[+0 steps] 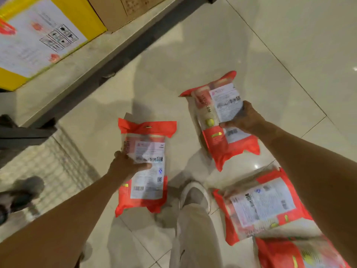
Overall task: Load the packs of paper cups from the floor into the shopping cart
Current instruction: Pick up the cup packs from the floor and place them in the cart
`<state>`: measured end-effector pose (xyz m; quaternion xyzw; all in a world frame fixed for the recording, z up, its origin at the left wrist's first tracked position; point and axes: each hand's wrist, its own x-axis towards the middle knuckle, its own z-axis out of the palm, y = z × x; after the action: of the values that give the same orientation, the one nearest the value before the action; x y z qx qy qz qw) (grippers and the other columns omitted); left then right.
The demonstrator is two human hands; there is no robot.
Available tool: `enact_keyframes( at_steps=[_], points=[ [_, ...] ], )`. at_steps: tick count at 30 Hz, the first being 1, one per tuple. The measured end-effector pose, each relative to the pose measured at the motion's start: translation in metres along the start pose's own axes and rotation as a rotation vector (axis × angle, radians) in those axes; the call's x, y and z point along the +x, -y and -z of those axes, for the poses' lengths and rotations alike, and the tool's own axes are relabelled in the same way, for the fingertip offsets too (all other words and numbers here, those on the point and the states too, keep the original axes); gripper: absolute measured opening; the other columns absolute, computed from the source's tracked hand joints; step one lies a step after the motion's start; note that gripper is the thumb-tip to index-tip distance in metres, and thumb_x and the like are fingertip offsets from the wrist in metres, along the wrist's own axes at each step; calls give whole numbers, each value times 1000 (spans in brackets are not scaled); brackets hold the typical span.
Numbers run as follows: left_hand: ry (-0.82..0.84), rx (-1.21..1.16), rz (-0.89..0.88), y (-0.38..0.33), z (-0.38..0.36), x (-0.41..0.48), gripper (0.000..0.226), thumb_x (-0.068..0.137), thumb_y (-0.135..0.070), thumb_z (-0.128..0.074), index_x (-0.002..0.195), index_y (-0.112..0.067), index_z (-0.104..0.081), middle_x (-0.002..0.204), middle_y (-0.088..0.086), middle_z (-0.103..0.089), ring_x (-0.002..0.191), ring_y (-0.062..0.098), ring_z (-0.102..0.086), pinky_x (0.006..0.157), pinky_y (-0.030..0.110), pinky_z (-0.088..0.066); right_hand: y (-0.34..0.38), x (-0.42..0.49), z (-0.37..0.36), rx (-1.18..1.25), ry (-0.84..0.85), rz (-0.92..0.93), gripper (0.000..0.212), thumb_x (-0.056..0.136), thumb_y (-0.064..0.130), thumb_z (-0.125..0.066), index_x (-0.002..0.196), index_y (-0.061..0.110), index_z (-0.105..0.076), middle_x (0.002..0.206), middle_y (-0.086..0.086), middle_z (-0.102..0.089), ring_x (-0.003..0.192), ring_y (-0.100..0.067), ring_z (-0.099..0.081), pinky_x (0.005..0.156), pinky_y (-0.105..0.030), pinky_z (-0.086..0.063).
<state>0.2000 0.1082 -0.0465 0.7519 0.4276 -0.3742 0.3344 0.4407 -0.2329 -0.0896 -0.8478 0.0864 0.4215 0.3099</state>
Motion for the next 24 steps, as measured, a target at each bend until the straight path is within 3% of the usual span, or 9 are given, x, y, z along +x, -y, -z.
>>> enact_keyframes(
  at_steps=[2, 4, 6, 8, 11, 13, 17, 21, 24],
  points=[
    [0, -129, 63, 13, -2, 5, 111, 22, -72, -91, 118, -20, -69, 107, 0, -74, 98, 22, -72, 94, 42, -58, 3, -11, -15, 63, 20, -48, 94, 35, 46, -102, 115, 8, -71, 111, -6, -76, 103, -24, -73, 99, -46, -56],
    [36, -210, 67, 10, 0, -11, 75, 39, -50, -92, 107, -22, -75, 96, -2, -78, 92, 23, -74, 92, 41, -58, 10, -37, -42, 71, 40, -131, 81, 38, 43, -99, 109, 12, -74, 109, -4, -77, 99, -23, -73, 96, -42, -58],
    [28, -285, 34, 5, -1, -23, 52, 50, -38, -94, 98, -24, -76, 90, -5, -78, 91, 24, -75, 90, 40, -58, 16, -58, -65, 132, 21, -158, 92, 32, 46, -95, 112, 10, -68, 109, -4, -75, 95, -23, -73, 90, -40, -60],
    [-24, -335, 14, 5, 6, -32, 41, 53, -39, -94, 88, -28, -76, 85, -5, -76, 90, 25, -75, 86, 38, -58, 28, -83, -81, 192, -33, -145, 87, 48, 35, -97, 114, 6, -49, 107, -1, -67, 92, -19, -66, 81, -35, -58],
    [-101, -415, -42, 8, 36, -56, 44, 42, -48, -91, 79, -28, -79, 84, 2, -80, 73, 18, -76, 74, 37, -61, 46, -128, -84, 199, -99, -66, 69, 67, 23, -92, 111, 10, -40, 95, 6, -58, 81, -11, -60, 63, -23, -46],
    [-122, -446, -89, 0, 67, -92, 36, 51, -36, -94, 83, -24, -80, 88, 5, -80, 66, 14, -76, 69, 34, -63, 66, -169, -71, 212, -128, -18, 68, 67, 22, -91, 112, 11, -41, 97, 4, -61, 88, -19, -64, 70, -29, -49],
    [-139, -500, -183, -34, 141, -195, 48, 49, -35, -93, 93, -23, -79, 97, 1, -79, 89, 22, -76, 89, 40, -60, 119, -284, -13, 309, -173, 23, 77, 59, 22, -96, 112, 15, -41, 97, 5, -65, 91, -20, -69, 77, -36, -56],
    [-129, -530, -342, -59, 215, -343, 44, 54, -26, -96, 94, -26, -77, 100, -2, -79, 91, 19, -77, 90, 42, -61, 180, -439, 49, 377, -260, 77, 82, 51, 24, -96, 115, 14, -46, 105, -3, -70, 93, -23, -72, 83, -45, -60],
    [-103, -530, -460, -64, 274, -458, 68, 46, -40, -96, 109, -24, -74, 104, -5, -80, 93, 18, -77, 90, 44, -61, 220, -561, 89, 420, -309, 127, 76, 55, 24, -93, 118, 12, -52, 104, -4, -73, 86, -19, -75, 74, -39, -63]
  ],
)
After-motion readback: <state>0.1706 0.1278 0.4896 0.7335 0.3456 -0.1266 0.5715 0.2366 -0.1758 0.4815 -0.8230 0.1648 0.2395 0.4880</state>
